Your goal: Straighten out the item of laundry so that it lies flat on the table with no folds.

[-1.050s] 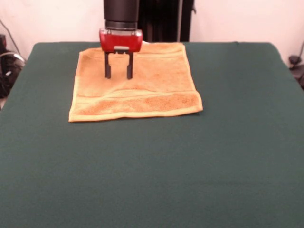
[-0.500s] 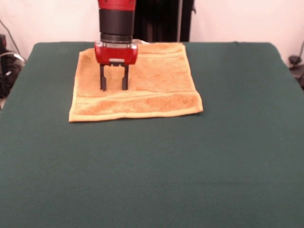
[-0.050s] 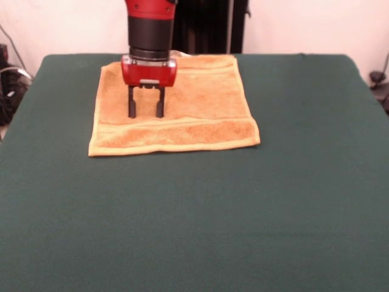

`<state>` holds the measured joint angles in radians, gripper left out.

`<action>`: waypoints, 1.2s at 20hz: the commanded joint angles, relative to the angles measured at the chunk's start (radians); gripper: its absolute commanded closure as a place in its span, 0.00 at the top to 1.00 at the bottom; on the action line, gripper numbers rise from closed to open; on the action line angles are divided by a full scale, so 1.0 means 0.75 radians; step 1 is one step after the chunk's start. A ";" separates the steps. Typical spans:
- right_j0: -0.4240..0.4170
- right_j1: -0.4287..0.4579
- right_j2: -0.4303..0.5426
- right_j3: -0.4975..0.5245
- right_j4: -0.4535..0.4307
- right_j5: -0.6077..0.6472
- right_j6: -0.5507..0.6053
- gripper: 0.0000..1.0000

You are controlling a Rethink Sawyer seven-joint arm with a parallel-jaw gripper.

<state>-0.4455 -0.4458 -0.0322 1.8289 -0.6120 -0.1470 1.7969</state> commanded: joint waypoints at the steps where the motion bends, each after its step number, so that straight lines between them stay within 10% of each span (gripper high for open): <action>1: 0.022 0.379 0.123 -0.278 -0.023 0.405 -0.087 1.00; 14: 0.040 0.595 0.039 -0.453 -0.001 -0.194 0.108 1.00; 24: 0.011 0.581 0.089 -0.512 -0.047 -0.152 0.119 1.00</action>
<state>-0.4261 -0.3865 -0.1025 1.8126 -0.7388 -0.4017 1.7971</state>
